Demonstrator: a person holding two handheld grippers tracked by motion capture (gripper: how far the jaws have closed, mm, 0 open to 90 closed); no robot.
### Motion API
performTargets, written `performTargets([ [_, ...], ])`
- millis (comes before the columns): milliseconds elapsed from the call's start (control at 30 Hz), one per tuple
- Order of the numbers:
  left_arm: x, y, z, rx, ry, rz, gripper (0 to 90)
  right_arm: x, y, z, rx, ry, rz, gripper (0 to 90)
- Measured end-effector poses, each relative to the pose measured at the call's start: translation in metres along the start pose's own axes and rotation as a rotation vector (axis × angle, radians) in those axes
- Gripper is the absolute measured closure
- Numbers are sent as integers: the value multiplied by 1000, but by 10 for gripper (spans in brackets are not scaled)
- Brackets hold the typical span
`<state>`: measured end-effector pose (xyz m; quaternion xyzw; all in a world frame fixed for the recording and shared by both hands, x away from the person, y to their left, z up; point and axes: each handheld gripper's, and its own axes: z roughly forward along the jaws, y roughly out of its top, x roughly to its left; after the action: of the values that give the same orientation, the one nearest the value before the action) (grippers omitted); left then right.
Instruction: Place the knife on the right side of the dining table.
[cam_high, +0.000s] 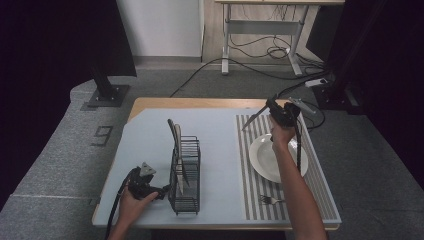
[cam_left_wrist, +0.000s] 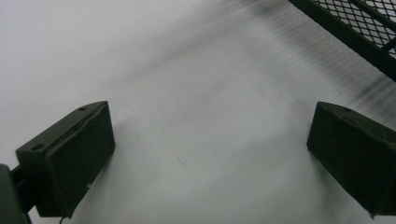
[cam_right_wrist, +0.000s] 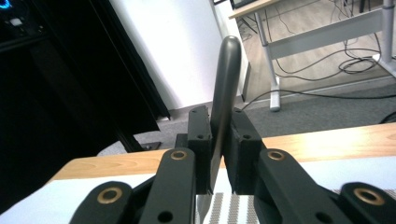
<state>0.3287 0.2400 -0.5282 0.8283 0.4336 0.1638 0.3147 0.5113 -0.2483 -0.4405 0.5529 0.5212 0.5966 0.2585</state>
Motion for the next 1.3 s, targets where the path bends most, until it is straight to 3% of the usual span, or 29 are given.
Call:
performTargets([
  [400, 0, 0, 0, 0, 0, 0, 2, -19, -2, 1, 55, -68, 4, 772],
  [700, 0, 0, 0, 0, 0, 0, 2, -38, -6, 1, 80, -108, 55, 748],
  [1300, 0, 0, 0, 0, 0, 0, 2, -60, -13, 5, 135, -158, 93, 698],
])
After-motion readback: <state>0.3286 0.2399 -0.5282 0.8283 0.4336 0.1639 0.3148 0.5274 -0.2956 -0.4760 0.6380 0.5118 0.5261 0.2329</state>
